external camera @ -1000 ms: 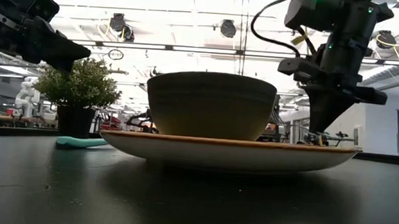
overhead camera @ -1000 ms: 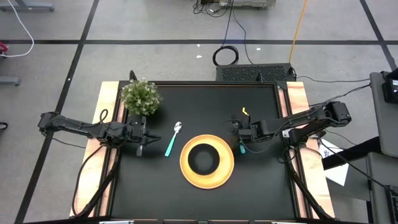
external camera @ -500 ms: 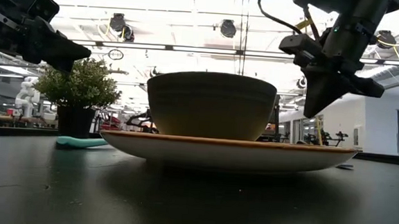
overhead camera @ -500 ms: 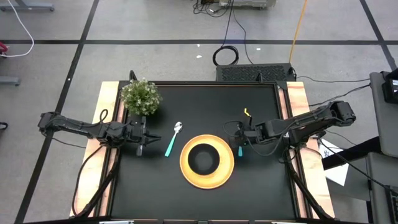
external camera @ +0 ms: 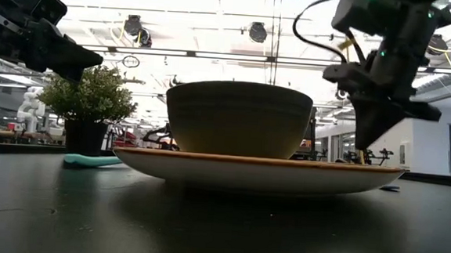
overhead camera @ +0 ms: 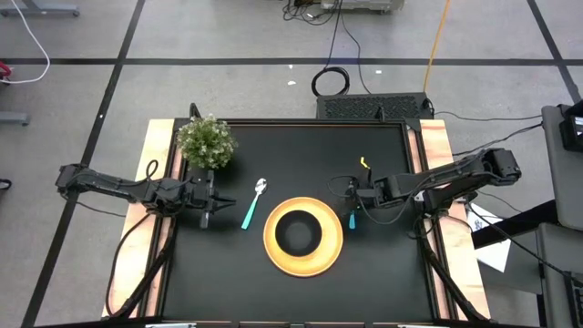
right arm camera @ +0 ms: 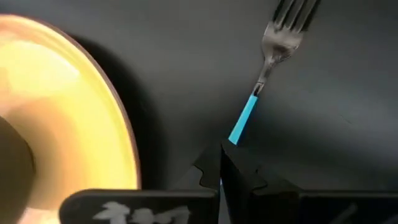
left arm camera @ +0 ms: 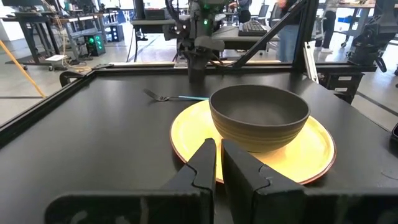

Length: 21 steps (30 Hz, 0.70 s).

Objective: Set table place
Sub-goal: Put the blue fork on the yellow plate to the right of the black bowl

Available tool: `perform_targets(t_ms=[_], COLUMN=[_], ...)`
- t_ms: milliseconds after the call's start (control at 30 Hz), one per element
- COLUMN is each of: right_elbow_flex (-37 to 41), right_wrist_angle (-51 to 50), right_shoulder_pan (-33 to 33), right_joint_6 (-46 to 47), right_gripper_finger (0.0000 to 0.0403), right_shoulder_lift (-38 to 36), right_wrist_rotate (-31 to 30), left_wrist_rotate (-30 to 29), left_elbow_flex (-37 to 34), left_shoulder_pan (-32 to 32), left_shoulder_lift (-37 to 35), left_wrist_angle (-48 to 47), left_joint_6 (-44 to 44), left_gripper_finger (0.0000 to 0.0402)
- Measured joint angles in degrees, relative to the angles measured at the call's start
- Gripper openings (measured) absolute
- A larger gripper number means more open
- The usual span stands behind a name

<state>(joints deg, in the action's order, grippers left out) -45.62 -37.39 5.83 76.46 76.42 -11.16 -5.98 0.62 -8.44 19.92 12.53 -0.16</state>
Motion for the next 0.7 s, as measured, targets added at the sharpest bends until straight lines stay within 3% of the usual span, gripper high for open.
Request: perform_targets(t_ms=[267,700], right_elbow_flex=[6.2,7.0], right_wrist_angle=[5.0,8.9], right_shoulder_pan=[-0.9,-1.0], right_joint_6=[2.3,0.8], right_gripper_finger=[0.0005,0.0001], right_shoulder_lift=[0.0,0.0], right_wrist_rotate=[3.7,3.8], left_wrist_rotate=[0.0,0.0], left_elbow_flex=[0.0,0.0], left_shoulder_pan=[0.0,0.0], left_shoulder_lift=[0.0,0.0], left_wrist_angle=[-0.5,-0.4], left_joint_6=[-0.1,-0.2], left_gripper_finger=[0.0031,0.0031])
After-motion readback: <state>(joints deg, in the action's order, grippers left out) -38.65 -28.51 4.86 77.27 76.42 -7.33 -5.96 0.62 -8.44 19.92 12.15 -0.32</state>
